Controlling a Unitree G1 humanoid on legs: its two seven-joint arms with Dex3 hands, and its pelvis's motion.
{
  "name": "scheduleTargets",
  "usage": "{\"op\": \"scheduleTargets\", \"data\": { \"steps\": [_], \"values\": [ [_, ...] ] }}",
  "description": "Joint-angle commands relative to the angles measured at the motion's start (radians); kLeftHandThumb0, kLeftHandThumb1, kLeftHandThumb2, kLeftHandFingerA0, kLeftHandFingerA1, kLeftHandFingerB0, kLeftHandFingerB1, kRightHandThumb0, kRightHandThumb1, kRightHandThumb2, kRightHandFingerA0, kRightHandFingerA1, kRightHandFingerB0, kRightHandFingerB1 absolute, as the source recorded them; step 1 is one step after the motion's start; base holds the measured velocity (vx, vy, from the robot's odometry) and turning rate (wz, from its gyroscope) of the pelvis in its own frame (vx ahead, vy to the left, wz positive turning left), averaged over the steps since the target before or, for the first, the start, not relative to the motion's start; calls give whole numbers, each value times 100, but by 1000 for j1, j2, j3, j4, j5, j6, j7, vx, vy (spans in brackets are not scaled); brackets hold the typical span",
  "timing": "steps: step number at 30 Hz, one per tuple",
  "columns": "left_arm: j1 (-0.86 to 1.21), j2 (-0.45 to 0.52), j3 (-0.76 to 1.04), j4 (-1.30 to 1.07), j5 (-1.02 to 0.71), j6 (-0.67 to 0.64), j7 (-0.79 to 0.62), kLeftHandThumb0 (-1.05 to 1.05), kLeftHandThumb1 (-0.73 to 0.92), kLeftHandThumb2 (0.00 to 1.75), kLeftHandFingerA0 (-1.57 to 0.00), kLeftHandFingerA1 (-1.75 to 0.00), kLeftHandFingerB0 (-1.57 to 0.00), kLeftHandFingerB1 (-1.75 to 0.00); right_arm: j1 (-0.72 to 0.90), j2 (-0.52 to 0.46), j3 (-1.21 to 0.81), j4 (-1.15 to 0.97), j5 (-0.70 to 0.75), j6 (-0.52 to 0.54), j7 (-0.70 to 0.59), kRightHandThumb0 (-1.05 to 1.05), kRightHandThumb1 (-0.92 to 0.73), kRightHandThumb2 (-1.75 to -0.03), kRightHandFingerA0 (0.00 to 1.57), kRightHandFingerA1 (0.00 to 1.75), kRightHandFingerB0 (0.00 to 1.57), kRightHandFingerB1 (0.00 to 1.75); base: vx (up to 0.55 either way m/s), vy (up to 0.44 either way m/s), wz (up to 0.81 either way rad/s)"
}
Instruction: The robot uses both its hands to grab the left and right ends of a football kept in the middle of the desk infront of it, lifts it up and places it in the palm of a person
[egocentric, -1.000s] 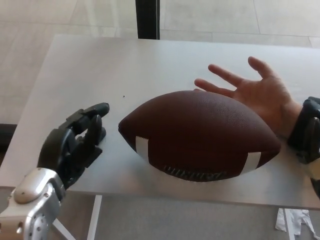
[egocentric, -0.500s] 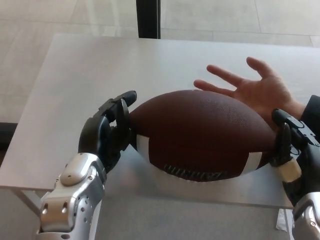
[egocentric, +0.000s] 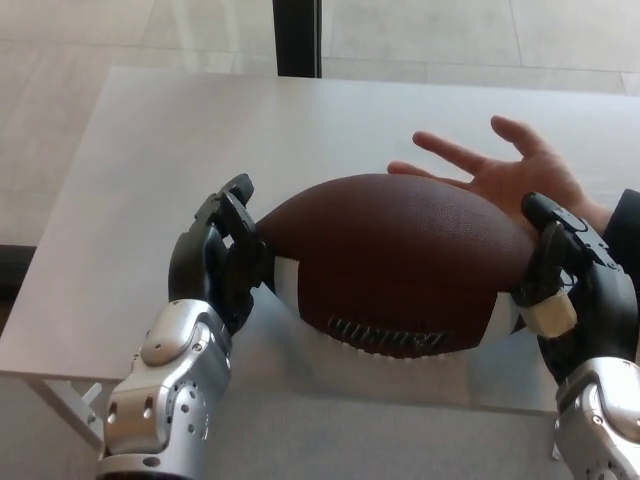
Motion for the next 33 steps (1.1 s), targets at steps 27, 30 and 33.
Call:
{"op": "scheduleTargets", "data": {
  "steps": [27, 30, 33],
  "values": [
    [18, -317, -357, 328, 89, -185, 49, -10, 91, 126, -117, -175, -89, -158, -32, 16, 251, -8, 18, 39, 155, -33, -75, -86, 124, 173, 76, 62, 0, 0, 0],
    [28, -324, -371, 322, 84, -184, 66, -12, 90, 129, -103, -175, -66, -175, -24, 10, 263, 4, 4, 11, 164, -31, -52, -127, 118, 175, 99, 122, 0, 0, 0],
    [32, -326, -373, 318, 64, -176, 55, -13, 89, 132, -102, -175, -65, -175, -16, 3, 281, 10, -19, -16, 164, -31, -49, -137, 118, 175, 98, 143, 0, 0, 0]
  ]
}}
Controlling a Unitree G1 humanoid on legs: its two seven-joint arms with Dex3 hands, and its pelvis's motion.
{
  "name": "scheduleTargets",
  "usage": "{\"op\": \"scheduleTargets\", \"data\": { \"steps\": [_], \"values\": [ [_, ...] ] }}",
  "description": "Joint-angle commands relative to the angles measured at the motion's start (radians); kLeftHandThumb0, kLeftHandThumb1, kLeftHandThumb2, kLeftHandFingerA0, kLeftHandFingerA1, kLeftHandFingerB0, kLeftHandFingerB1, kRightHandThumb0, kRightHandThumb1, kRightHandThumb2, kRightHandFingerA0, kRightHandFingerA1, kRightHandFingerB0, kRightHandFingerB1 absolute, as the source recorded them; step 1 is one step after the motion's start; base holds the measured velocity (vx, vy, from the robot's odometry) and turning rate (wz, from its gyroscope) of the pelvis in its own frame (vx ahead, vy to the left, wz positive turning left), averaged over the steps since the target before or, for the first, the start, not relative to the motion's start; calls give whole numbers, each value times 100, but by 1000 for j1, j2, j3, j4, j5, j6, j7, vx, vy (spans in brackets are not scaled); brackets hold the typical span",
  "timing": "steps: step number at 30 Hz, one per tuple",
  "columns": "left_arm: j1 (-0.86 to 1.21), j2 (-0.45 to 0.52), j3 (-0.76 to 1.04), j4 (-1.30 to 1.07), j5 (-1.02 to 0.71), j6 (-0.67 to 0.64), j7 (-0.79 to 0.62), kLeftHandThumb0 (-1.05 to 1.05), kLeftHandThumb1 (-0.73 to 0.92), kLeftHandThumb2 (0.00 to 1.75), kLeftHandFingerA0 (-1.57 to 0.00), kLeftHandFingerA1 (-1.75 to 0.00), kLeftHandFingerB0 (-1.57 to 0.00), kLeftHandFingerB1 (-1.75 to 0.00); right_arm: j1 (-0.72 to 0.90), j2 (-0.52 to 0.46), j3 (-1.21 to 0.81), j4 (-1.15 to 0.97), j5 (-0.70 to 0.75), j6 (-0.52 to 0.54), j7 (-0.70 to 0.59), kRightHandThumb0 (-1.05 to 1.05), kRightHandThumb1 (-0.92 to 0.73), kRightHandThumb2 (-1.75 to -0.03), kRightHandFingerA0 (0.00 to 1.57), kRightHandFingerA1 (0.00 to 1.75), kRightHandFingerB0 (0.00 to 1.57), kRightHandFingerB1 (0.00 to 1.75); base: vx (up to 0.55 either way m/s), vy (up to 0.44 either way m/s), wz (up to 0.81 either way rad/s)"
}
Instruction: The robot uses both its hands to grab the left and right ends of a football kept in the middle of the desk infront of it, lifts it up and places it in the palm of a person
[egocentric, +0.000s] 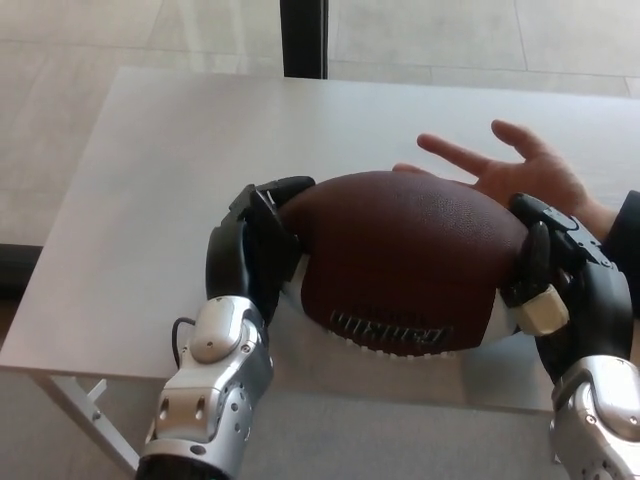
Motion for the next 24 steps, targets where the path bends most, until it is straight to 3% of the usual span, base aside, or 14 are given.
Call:
{"op": "scheduleTargets", "data": {
  "steps": [1, 3, 4, 5, 6, 7, 11, 12, 13, 19, 20, 21, 23, 24],
  "values": [
    [83, -312, -244, 126, 24, 43, -60, -13, 89, 132, -102, -175, -65, -175, -23, 19, 243, 17, 0, -31, 191, -31, -49, -137, 118, 175, 98, 143, 0, 0, 0],
    [67, -327, -236, 147, 2, 36, -82, -17, 86, 128, -106, -175, -62, -175, -41, 14, 253, 29, -25, -39, 183, -34, -49, -143, 119, 175, 88, 172, 0, 0, 0],
    [64, -326, -241, 144, 1, 45, -80, -16, 86, 130, -106, -175, -62, -175, -47, 13, 252, 32, -28, -42, 184, -45, -57, -136, 144, 156, 115, 143, 0, 0, 0],
    [63, -321, -250, 142, 4, 47, -86, -15, 86, 133, -106, -175, -63, -175, -50, 12, 254, 32, -34, -43, 180, -35, -49, -145, 121, 175, 93, 172, 0, 0, 0],
    [58, -314, -262, 141, 10, 50, -94, -15, 85, 135, -106, -175, -64, -175, -55, 11, 257, 30, -44, -40, 171, -43, -55, -134, 141, 153, 117, 143, 0, 0, 0],
    [50, -311, -270, 144, 14, 57, -93, -15, 83, 141, -108, -175, -68, -175, -62, 13, 251, 32, -47, -40, 163, -36, -49, -145, 121, 175, 89, 175, 0, 0, 0],
    [41, -311, -269, 150, 7, 70, -86, -16, 81, 142, -106, -175, -66, -175, -66, 28, 232, 49, -47, -57, 149, -35, -50, -144, 119, 175, 87, 175, 0, 0, 0],
    [28, -314, -260, 161, 2, 71, -86, -11, 78, 145, -117, -175, -82, -158, -68, 35, 218, 57, -41, -71, 144, -33, -56, -144, 121, 175, 90, 175, 0, 0, 0],
    [21, -314, -254, 166, -1, 70, -88, -15, 76, 148, -109, -175, -71, -175, -70, 37, 214, 60, -41, -73, 141, -35, -51, -144, 118, 175, 85, 175, 0, 0, 0],
    [-49, -305, -232, 168, 1, 54, -72, -11, 85, 138, -107, -175, -70, -175, -133, 61, 168, 41, -15, 4, 96, -32, -59, -130, 116, 175, 82, 175, 0, 0, 0],
    [-94, -297, -216, 171, 0, 63, -70, -4, 92, 148, -112, -130, -92, -120, -164, 67, 153, 35, -4, 23, 87, -32, -54, -140, 115, 175, 82, 175, 0, 0, 0],
    [-162, -278, -196, 164, -3, 83, -71, -5, 92, 147, -110, -129, -89, -118, -215, 72, 135, 36, 7, 34, 79, -33, -54, -140, 114, 175, 81, 175, 0, 0, 0],
    [-211, -268, -177, 160, -14, 105, -67, -5, 92, 147, -110, -129, -89, -118, -250, 73, 124, 36, 11, 51, 69, -33, -54, -140, 114, 175, 81, 175, 0, 0, 0],
    [-241, -268, -163, 163, -19, 116, -53, -7, 84, 137, -101, -175, -68, -175, -272, 73, 108, 38, 24, 64, 68, -17, -70, -131, 121, 127, 118, 126, 0, 0, 0]
  ]
}}
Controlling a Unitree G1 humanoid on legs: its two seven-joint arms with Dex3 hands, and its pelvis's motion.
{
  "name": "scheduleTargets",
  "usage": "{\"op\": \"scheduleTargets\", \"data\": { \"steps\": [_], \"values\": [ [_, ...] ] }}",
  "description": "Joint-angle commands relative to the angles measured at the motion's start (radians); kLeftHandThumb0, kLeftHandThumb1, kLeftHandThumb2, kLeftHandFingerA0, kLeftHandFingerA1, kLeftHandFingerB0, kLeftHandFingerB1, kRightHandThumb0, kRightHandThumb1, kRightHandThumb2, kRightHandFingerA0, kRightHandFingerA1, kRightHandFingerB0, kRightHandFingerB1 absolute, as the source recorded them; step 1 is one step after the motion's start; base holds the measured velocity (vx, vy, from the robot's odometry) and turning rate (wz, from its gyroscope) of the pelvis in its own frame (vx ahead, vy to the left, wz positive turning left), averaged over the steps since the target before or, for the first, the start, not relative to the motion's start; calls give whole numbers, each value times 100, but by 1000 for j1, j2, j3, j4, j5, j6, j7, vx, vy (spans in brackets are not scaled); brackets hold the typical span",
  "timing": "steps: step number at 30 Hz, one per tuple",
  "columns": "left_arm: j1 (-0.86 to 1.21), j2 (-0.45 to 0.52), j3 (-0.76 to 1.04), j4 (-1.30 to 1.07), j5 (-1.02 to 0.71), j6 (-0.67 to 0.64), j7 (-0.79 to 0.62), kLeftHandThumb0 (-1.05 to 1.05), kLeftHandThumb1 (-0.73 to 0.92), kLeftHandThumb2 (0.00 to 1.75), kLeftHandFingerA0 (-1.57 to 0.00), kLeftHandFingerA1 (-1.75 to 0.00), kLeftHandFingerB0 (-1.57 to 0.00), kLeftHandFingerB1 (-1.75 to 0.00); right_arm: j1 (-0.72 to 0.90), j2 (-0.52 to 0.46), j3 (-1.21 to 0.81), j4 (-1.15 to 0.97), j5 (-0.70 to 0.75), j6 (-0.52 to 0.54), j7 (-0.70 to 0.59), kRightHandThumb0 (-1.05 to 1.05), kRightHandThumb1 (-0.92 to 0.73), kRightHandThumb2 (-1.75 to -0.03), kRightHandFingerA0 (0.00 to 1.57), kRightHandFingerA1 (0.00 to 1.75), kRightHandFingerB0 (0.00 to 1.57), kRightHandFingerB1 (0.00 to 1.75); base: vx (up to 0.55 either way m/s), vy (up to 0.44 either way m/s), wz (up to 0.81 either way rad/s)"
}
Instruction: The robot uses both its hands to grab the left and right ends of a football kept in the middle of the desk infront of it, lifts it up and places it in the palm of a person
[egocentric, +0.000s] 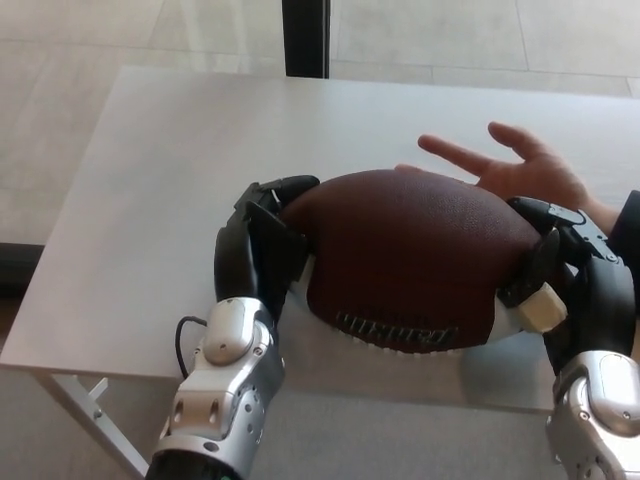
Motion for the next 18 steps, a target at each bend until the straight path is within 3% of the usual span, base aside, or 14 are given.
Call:
{"op": "scheduleTargets", "data": {
  "steps": [1, 2, 3, 4, 5, 6, 7, 10, 12, 13, 14, 16, 17, 18],
  "values": [
    [-211, -257, -129, 90, -8, 209, -83, -7, 84, 137, -101, -175, -68, -175, -245, 76, 100, 12, 87, 102, 116, -17, -70, -131, 121, 127, 118, 126, 0, 0, 0],
    [-274, -243, -106, 73, -12, 240, -54, -4, 87, 131, -93, -175, -65, -175, -308, 73, 71, 3, 109, 144, 105, -30, -57, -129, 111, 175, 80, 171, 0, 0, 0],
    [-306, -232, -86, 67, -25, 263, -44, 4, 87, 127, -98, -175, -73, -164, -343, 77, 51, 0, 119, 179, 88, -28, -61, -120, 109, 175, 76, 169, 0, 0, 0],
    [-342, -212, -73, 67, -31, 279, -52, -2, 83, 137, -100, -118, -91, -113, -383, 88, 20, -3, 145, 213, 68, -25, -63, -114, 107, 175, 78, 163, 0, 0, 0],
    [-391, -187, -43, 70, -52, 301, -63, -12, 75, 109, -91, -175, -74, -175, -438, 85, -12, -2, 173, 246, 58, -22, -66, -109, 104, 175, 81, 156, 0, 0, 0],
    [-421, -170, -25, 78, -64, 307, -77, -18, 63, 118, -123, -150, -107, -139, -473, 84, -32, -3, 186, 270, 49, -21, -66, -107, 101, 175, 78, 155, 0, 0, 0],
    [-448, -155, -11, 89, -72, 312, -92, -13, 64, 109, -98, -175, -76, -172, -504, 85, -49, -3, 195, 294, 36, -19, -64, -108, 101, 175, 78, 152, 0, 0, 0],
    [-535, -94, 1, 113, -61, 349, -136, -22, 72, 88, -93, -175, -72, -168, -598, 89, -94, 3, 213, 344, 3, -19, -54, -121, 101, 174, 83, 149, 0, 0, 0],
    [-630, -65, 71, 125, -133, 439, -125, -24, 65, 92, -118, -171, -80, -140, -691, 94, -141, 22, 241, 367, -24, -18, -45, -134, 103, 175, 84, 151, 0, 0, 0],
    [-638, -57, 72, 124, -133, 420, -142, -17, 58, 111, -101, -175, -89, -150, -713, 97, -152, 29, 245, 369, -29, -14, -45, -138, 103, 175, 85, 152, 0, 0, 0],
    [-668, -40, 59, 135, -108, 428, -143, -27, 53, 112, -127, -142, -108, -129, -742, 97, -166, 38, 249, 376, -37, -13, -47, -136, 103, 175, 85, 152, 0, 0, 0],
    [-694, -4, 9, 144, -40, 407, -177, -21, 48, 115, -125, -143, -107, -131, -780, 108, -196, 50, 271, 386, -54, -16, -50, -129, 101, 175, 81, 150, 0, 0, 0],
    [-704, 7, 5, 150, -38, 392, -204, -10, 44, 132, -93, -175, -85, -157, -804, 108, -213, 60, 281, 393, -60, -17, -53, -128, 101, 175, 80, 151, 0, 0, 0],
    [-731, 16, 12, 155, -40, 412, -194, -11, 42, 130, -93, -175, -87, -158, -840, 109, -236, 79, 294, 398, -75, -17, -53, -126, 102, 175, 83, 152, 0, 0, 0]
  ]
}}
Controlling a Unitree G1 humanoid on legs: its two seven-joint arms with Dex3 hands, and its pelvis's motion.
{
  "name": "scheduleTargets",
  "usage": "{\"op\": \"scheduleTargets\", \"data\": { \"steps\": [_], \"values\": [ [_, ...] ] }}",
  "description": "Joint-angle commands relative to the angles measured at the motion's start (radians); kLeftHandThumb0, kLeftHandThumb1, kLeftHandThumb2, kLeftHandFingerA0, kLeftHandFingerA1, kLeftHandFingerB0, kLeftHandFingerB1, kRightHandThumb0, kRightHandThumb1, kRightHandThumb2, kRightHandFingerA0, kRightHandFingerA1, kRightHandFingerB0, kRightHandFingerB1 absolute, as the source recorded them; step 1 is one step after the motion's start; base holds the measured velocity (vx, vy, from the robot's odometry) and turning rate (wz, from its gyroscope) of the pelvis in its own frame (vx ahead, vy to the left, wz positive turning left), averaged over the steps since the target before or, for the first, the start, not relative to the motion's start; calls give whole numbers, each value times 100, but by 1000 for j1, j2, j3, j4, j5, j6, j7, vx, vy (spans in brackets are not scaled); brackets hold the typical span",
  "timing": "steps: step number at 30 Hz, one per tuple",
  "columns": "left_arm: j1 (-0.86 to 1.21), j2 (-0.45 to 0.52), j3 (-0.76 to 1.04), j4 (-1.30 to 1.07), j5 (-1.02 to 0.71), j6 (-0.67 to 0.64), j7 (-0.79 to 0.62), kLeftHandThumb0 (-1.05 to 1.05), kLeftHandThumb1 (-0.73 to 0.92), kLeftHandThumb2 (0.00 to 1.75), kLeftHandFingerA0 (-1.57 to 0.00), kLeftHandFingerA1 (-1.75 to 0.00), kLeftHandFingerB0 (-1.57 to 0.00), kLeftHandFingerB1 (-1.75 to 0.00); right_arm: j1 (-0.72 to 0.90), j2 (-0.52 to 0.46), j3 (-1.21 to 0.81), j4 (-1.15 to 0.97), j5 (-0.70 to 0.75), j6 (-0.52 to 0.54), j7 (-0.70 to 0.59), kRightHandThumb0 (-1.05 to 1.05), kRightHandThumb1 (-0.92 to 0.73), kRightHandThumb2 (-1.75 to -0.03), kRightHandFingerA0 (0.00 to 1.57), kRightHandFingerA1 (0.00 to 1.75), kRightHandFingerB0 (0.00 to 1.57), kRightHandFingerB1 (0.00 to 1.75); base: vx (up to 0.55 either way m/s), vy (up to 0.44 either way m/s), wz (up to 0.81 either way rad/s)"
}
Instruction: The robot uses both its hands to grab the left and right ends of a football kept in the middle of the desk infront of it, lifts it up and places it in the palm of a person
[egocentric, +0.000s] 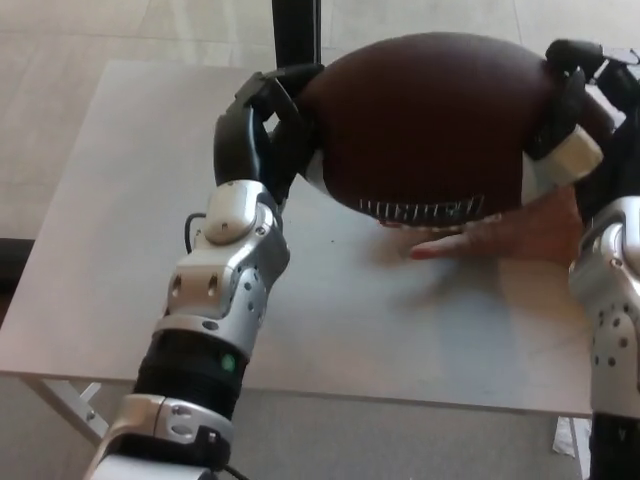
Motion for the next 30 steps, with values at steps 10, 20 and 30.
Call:
{"op": "scheduleTargets", "data": {
  "steps": [10, 20, 30],
  "values": [
    [-524, 26, -233, 266, 183, 188, -250, -40, 69, 65, -70, -153, -61, -134, -591, 75, -285, 296, 323, 198, -128, -23, -79, -94, 102, 175, 75, 167, 0, 0, 0],
    [-469, -89, -175, 447, 182, 162, 8, -54, 72, 111, -30, -69, -17, -58, -565, 52, -453, 528, 290, 123, -192, -25, -82, -83, 97, 175, 78, 153, 0, 0, 0],
    [-367, -158, -222, 611, 268, 100, 0, -52, 80, 63, -34, -78, -40, -54, -414, 39, -510, 665, 265, -7, -134, -30, -83, -80, 103, 175, 77, 162, 0, 0, 0]
  ]
}}
